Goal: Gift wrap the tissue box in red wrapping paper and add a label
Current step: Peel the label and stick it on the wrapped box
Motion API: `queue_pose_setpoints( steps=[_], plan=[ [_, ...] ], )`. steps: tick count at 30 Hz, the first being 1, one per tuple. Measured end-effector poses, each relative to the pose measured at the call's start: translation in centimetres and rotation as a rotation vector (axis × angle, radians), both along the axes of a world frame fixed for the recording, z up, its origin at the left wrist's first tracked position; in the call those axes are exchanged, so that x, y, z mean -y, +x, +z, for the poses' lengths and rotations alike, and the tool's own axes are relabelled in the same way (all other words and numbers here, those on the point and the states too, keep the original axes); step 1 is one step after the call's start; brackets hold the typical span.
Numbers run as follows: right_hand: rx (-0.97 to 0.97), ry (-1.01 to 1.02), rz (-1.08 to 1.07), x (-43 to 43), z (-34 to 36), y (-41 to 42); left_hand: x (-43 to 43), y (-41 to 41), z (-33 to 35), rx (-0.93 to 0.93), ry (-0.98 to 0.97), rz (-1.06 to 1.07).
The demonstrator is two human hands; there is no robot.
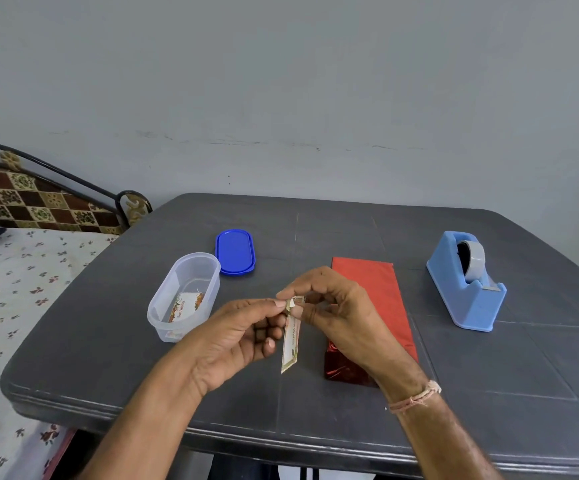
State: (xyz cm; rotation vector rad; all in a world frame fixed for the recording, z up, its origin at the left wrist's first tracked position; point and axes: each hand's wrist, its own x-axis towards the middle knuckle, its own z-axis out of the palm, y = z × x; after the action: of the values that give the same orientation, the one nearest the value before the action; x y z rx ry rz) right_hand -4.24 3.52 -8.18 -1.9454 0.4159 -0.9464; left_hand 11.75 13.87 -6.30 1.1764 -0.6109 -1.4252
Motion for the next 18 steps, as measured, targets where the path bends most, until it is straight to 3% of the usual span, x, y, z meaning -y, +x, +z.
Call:
queue_pose_setpoints(
  steps=[6, 12, 15, 18],
  plan=[
    [0.037, -0.073, -0.036, 0.6, 0.4, 0.3, 0.3, 0.5, -0.5, -0.072, 0.05, -0.013],
    [0.044, -0.034, -0.128, 1.4, 0.9, -0.1, 1.5, 1.6, -2.1, 0.062, 0.065, 0.042],
    [0.139, 0.134, -0.208, 2.4, 1.6, -1.7, 2.6, 2.8, -3.8, 0.266, 0.088, 0.166],
    [0.192, 0.165, -0.332, 4.0, 2.1, -3.6, 3.9, 4.0, -5.9, 0.725, 0.132, 0.283]
  ],
)
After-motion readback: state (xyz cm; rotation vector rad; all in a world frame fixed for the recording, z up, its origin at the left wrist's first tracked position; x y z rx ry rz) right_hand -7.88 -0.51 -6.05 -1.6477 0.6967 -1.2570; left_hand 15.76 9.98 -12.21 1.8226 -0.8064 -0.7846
